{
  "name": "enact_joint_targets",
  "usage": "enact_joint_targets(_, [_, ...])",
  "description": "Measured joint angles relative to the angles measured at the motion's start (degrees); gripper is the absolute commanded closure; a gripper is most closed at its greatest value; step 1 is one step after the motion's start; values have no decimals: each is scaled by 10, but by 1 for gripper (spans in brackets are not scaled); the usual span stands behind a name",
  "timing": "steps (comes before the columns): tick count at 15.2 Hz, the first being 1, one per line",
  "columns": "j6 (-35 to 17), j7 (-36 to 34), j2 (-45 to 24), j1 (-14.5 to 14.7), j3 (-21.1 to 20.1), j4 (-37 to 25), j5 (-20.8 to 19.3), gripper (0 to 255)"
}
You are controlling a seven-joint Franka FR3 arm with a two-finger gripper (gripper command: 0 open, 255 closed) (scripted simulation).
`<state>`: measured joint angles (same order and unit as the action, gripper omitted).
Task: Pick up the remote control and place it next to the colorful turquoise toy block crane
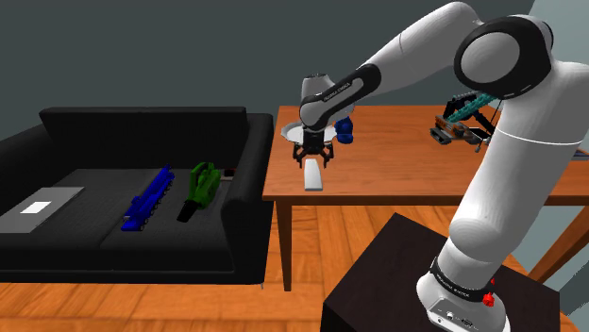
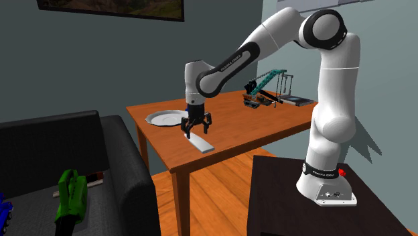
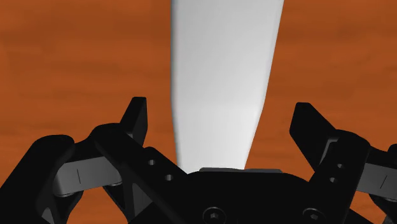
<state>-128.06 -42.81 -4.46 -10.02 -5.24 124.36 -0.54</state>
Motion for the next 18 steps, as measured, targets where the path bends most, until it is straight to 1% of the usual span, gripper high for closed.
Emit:
enact_joint_targets(5, [-36, -5, -23, 1, 0, 12, -3, 0])
enact_joint_targets(12, [-42, -5, -27, 1, 1, 14, -4, 0])
enact_joint_targets(13, [-42, -5, -27, 1, 1, 14, -4, 255])
enact_joint_targets(18, [-42, -5, -27, 1, 1, 14, -4, 255])
